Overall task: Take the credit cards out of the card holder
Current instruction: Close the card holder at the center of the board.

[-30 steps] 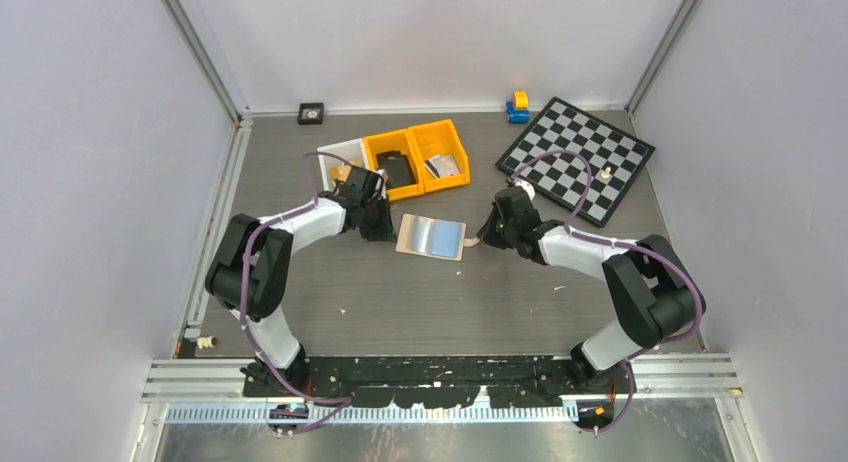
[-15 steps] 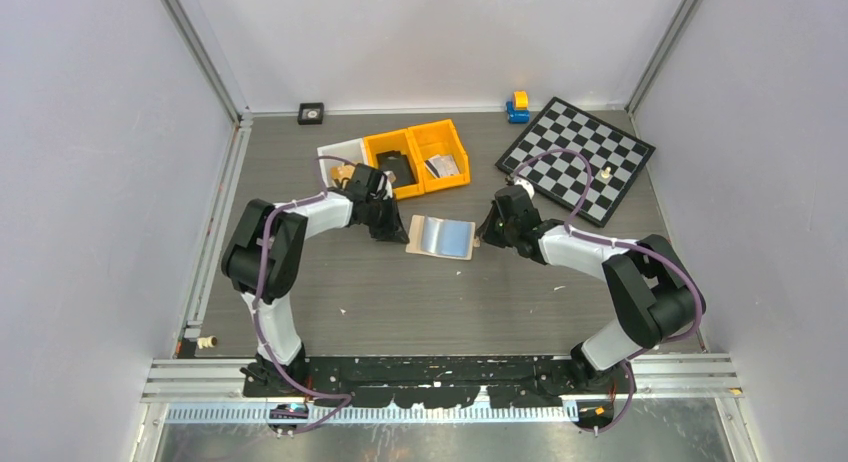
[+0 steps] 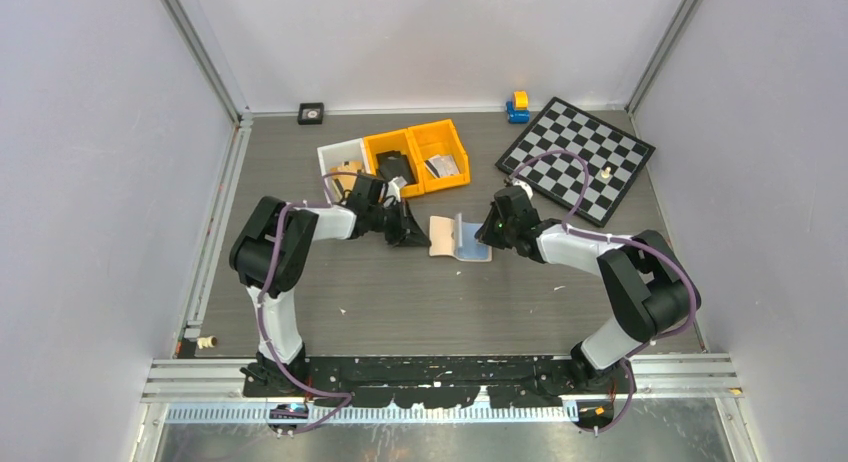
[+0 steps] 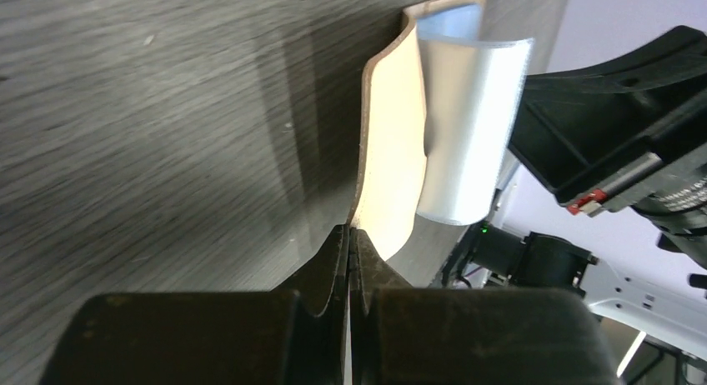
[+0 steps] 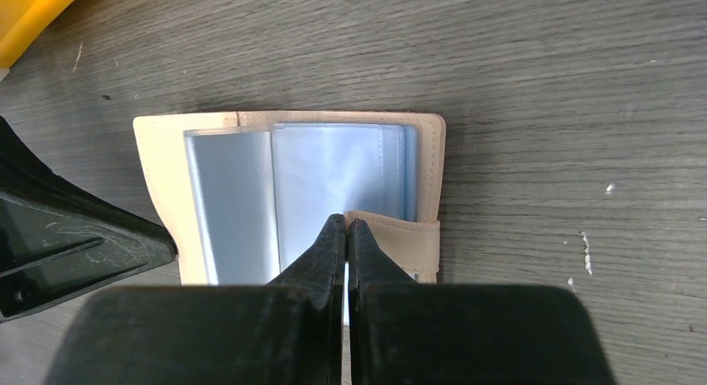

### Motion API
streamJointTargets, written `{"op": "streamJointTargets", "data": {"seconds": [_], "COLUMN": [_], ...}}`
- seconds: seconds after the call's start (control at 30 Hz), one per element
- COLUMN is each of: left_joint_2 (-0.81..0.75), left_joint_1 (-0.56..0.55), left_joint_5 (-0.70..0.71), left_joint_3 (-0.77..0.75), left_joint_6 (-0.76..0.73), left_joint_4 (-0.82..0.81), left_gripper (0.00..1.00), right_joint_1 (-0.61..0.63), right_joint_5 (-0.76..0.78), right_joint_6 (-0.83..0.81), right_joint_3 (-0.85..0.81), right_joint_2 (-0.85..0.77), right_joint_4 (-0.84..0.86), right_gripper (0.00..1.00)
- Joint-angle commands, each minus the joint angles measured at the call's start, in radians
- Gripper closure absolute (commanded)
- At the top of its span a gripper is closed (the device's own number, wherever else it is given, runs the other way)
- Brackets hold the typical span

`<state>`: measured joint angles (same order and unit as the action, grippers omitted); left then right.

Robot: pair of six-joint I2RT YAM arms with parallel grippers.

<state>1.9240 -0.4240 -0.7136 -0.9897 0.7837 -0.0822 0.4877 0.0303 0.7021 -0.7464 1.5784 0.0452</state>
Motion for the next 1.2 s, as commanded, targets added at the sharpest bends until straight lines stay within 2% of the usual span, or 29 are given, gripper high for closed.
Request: {"op": "streamJointTargets", "data": {"seconds": [0.0, 0.23, 0.47, 0.63, 0.93, 1.17], "left_joint_2": [-0.012, 0.03, 0.03, 0.033, 0.129, 0.132], "left_joint_1": [-0.011, -0.032, -0.045, -0.061, -0.073, -0.074], "left_joint_5": [-0.106, -0.143, -0.225, -0.253, -0.222, -0.171], "left_joint_3": [0.016, 0.013, 0.063, 0.075, 0.036, 0.016], "left_joint_6": [0.065, 0.099, 0.228, 0.285, 0.278, 0.187], "left_joint_4": [-0.178, -0.271, -0.569, -0.695, -0.684, -0.55], "left_gripper": [1.0, 1.0, 1.0, 1.0, 1.0, 1.0], "right_joint_1": [0.006, 0.006, 0.005, 0.005, -0.015, -0.05], "right_joint_5": [-0.067, -0.146, -0.269, -0.286, -0.178, -0.219], "right_joint_6": [0.009, 0.018, 0.058, 0.071, 0.089, 0.114], "right_joint_3": [-0.013, 0.001, 0.046, 0.057, 0.073, 0.043], "right_joint_2": [-0.024, -0.012, -0.009, -0.014, -0.063, 0.005], "right_joint_4": [0.073, 0.134, 0.293, 0.325, 0.245, 0.217], "right_gripper": [0.99, 1.0, 0.99, 0.99, 1.0, 1.0]}}
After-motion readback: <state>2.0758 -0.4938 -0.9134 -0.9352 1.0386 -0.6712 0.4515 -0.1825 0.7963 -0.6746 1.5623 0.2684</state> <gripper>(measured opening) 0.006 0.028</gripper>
